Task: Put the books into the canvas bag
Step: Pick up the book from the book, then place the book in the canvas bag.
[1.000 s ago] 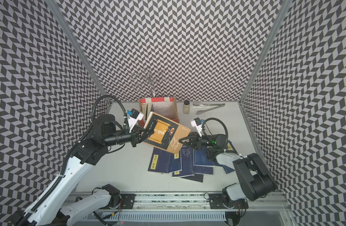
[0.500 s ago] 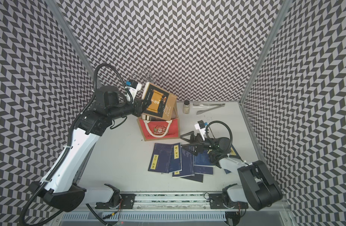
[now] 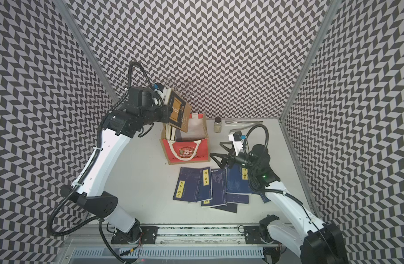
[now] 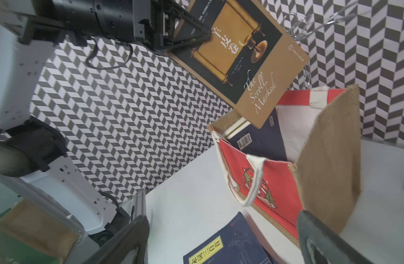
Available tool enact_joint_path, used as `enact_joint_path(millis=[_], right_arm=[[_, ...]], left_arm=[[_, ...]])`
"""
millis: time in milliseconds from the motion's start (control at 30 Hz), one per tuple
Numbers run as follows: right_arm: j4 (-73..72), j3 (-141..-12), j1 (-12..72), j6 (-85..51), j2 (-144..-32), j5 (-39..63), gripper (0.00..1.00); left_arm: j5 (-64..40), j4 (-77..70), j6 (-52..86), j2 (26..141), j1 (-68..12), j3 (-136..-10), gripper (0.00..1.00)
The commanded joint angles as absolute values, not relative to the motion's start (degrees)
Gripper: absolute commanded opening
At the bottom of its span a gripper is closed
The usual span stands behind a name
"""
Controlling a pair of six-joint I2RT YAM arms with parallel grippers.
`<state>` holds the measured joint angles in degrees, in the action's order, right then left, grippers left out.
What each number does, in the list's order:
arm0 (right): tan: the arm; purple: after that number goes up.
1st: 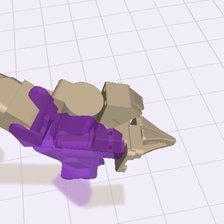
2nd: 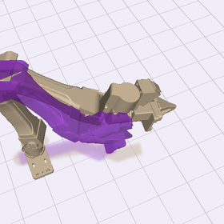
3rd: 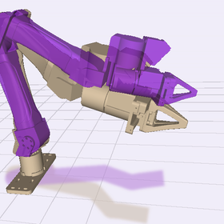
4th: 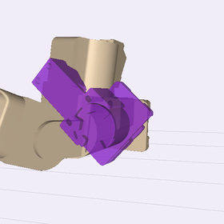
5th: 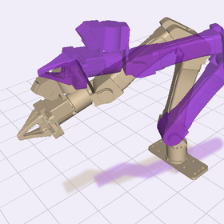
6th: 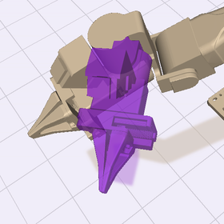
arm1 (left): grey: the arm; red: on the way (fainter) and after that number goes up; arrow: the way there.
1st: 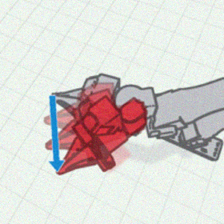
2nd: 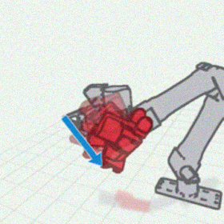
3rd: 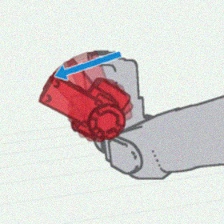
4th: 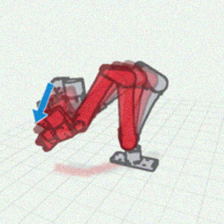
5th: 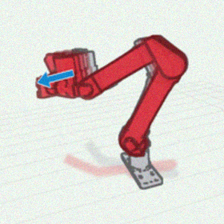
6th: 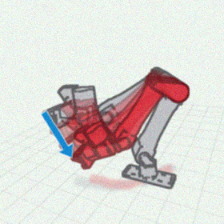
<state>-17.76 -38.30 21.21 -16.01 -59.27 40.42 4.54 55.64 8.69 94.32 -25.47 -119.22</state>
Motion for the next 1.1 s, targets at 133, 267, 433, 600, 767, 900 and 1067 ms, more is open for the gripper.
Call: enact_joint_path(millis=[133,267,433,600,767,900,1067], right_arm=[[-15.4,-38.3,21.4,-12.8,-59.0,37.8,1.0],[-15.1,-38.5,21.4,-12.5,-59.2,36.9,1.0],[-15.5,-38.6,21.5,-12.6,-60.1,36.9,1.0],[-15.7,-38.5,21.4,-12.5,-60.5,37.3,0.99],[-15.9,-38.3,21.5,-12.5,-60.5,37.4,0.99],[-16.2,-38.3,21.4,-12.5,-60.7,37.7,0.99],[-16.1,-38.2,21.4,-12.5,-60.6,38.2,0.99]], left_arm=[[11.2,56.5,9.6,94.4,-27.5,-120.8,0.0],[14.6,57.7,9.9,95.0,-28.9,-119.5,0.0],[18.2,58.8,10.7,95.0,-30.3,-117.9,0.0],[19.3,59.5,11.1,95.1,-31.3,-117.4,0.0],[19.1,60.3,11.0,96.1,-32.2,-117.4,0.0],[19.2,61.5,10.6,98.4,-32.3,-118.6,0.0],[21.6,64.0,11.0,103.1,-32.6,-122.0,0.0]])
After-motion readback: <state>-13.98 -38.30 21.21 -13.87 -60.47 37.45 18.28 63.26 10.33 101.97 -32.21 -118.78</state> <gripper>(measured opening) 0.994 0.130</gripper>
